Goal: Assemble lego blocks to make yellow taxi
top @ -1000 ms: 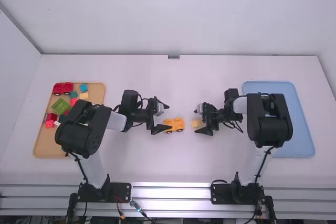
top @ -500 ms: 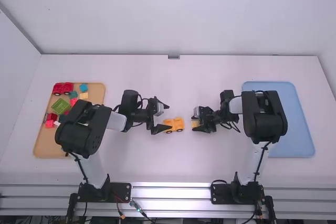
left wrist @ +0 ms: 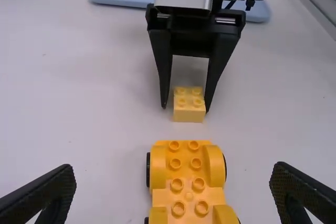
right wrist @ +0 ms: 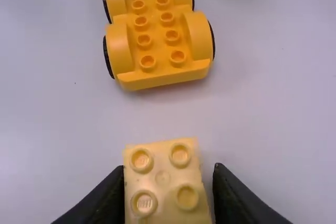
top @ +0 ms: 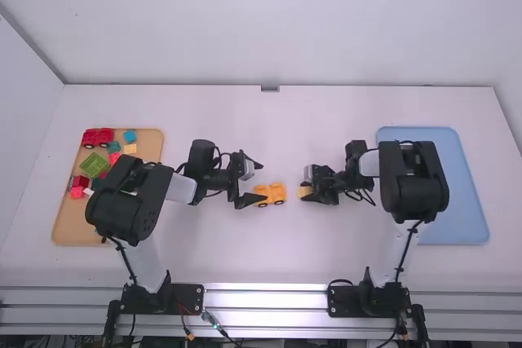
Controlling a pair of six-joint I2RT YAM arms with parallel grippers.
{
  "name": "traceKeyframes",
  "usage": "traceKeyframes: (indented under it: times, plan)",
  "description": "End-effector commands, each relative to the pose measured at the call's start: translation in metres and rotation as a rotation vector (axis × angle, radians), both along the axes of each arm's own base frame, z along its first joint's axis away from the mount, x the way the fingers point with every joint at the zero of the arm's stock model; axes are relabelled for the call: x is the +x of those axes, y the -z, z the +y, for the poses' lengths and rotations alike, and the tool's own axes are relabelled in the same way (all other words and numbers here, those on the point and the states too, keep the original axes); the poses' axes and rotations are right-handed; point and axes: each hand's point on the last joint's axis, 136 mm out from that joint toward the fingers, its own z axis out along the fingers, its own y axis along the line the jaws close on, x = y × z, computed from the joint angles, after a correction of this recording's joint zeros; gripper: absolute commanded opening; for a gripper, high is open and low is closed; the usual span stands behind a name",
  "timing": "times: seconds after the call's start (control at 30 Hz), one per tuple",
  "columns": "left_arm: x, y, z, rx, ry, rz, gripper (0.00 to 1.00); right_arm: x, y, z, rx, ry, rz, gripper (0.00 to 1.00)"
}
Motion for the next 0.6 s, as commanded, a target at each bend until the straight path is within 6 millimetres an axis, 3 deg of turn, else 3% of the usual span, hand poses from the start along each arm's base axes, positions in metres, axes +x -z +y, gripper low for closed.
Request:
traceKeyframes:
  times: [0.0,0.4,0.57]
  plan:
    - [0.001,-0.001,-0.002,-0.008,0.011,0.004,0.99,0.0,0.004,-0.005,-0.006,0.016,0.024,0.41]
    - [-0.004,0.003,-0.003,-0.001,0.015,0.032,0.99,-0.002,0.0,0.0,0.021,0.007,0.027,0.27]
    - [-0.002,0.018,-0.002,0.056,-0.025,0.063,0.99,-0.001,-0.006,0.004,0.058,0.009,0.027,0.26]
